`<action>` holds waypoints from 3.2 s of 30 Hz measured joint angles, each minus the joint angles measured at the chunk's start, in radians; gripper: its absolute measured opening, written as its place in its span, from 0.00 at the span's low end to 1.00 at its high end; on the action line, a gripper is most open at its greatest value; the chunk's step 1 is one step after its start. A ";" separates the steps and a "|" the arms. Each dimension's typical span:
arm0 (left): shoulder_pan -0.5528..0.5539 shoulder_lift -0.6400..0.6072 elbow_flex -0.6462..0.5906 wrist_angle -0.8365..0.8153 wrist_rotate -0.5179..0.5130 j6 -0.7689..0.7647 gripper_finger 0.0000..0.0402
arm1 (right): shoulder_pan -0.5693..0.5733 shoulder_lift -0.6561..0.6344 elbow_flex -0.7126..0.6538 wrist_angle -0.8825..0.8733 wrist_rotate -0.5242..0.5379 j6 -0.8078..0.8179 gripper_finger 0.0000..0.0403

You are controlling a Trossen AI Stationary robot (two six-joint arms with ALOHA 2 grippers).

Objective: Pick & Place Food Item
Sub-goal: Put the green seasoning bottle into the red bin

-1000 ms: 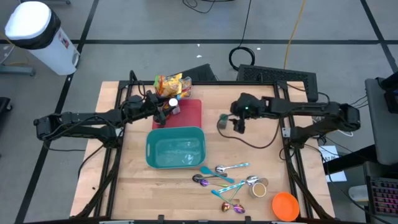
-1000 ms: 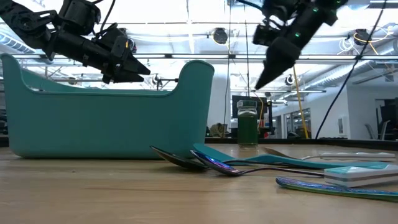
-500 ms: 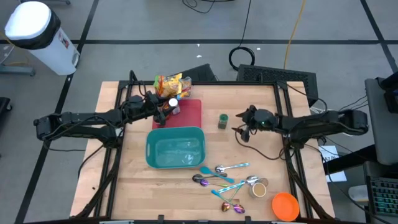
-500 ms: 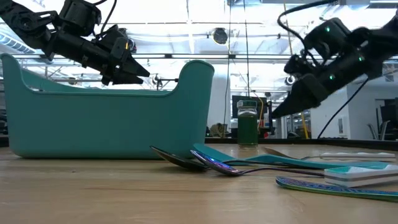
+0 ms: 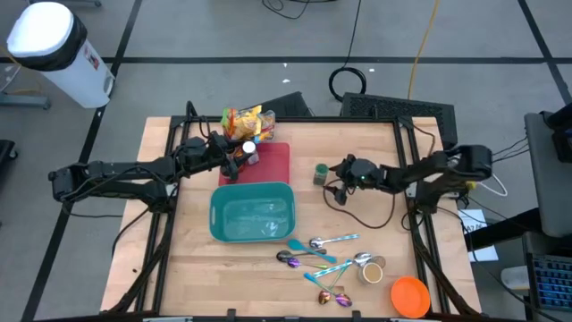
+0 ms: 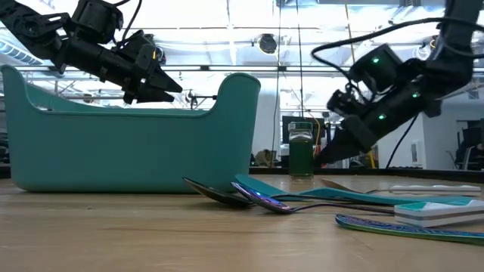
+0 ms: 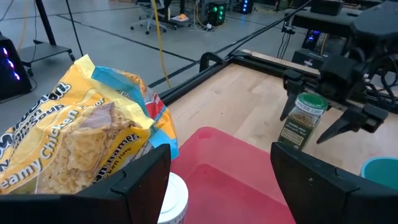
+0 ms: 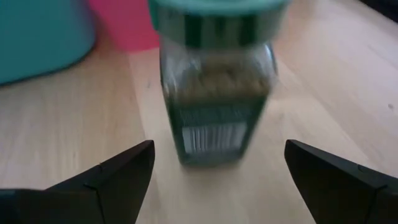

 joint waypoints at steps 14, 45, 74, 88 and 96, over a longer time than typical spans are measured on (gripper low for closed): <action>0.000 0.000 0.000 0.009 -0.050 -0.025 0.71 | 0.001 0.118 0.100 0.026 0.000 -0.028 0.60; -0.183 0.682 0.983 -0.678 0.270 0.373 0.71 | 0.117 -0.034 0.383 -0.348 0.029 -0.103 0.46; -0.211 0.773 1.011 -0.647 0.210 0.348 0.71 | 0.158 -0.056 0.382 -0.327 0.040 -0.137 0.46; -0.209 0.766 1.007 -0.619 0.256 0.363 0.49 | 0.158 -0.058 0.383 -0.330 0.030 -0.109 0.51; -0.176 0.622 0.987 -0.627 0.248 0.349 0.49 | 0.159 -0.132 0.384 -0.444 0.024 -0.102 0.89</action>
